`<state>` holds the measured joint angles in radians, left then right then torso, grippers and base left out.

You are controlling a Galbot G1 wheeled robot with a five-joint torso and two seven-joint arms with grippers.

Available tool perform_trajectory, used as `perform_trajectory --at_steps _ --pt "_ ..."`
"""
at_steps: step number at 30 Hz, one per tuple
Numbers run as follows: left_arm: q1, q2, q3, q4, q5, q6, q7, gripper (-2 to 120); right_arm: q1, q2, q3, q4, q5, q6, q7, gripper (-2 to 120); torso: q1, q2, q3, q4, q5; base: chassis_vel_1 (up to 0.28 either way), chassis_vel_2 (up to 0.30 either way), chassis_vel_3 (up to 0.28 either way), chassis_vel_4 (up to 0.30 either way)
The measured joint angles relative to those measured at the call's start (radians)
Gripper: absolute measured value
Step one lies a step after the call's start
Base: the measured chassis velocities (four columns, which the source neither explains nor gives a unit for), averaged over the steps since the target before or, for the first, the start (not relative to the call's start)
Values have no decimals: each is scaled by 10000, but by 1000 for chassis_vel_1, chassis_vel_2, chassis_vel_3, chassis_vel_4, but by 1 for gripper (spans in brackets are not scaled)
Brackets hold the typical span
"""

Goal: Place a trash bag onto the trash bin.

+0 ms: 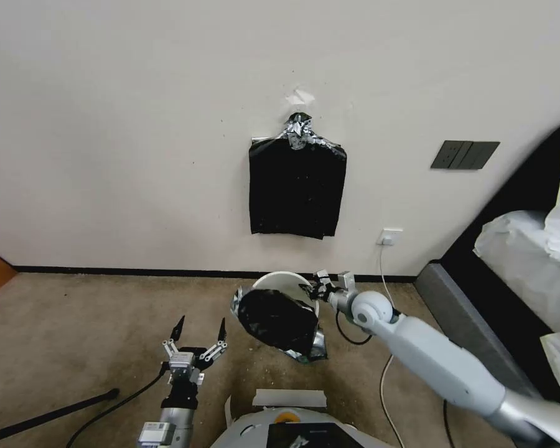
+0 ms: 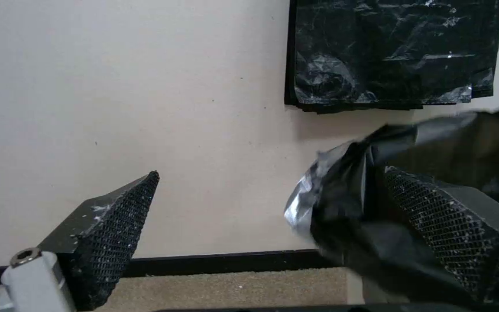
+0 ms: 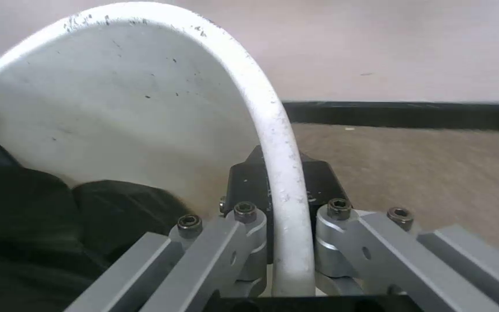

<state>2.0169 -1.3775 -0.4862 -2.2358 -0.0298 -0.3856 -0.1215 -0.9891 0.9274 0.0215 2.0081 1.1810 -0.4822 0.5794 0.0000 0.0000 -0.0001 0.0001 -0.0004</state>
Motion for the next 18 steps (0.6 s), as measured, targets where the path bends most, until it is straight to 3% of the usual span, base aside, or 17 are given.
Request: perform_trajectory --at_steps 1,4,8,18 --pt "0 0 0 0 0 0 0 100 0 0 0 0 0 0 0 3 0 0 0 0 0 0 0 0 0" --pt "-102 88 -1 -22 -32 46 -15 100 -715 453 318 636 29 418 1393 3 0 0 0 -1 2 0 0 0 0" --pt "-138 147 -3 -32 -59 89 -17 100 -1302 1033 455 859 -421 867 2092 3 0 0 0 0 3 0 0 0 0" --pt "-143 344 -145 -155 -220 213 -19 100 -2874 2462 459 515 -2169 1560 2009 3 -1 0 1 -1 1 0 0 0 0"
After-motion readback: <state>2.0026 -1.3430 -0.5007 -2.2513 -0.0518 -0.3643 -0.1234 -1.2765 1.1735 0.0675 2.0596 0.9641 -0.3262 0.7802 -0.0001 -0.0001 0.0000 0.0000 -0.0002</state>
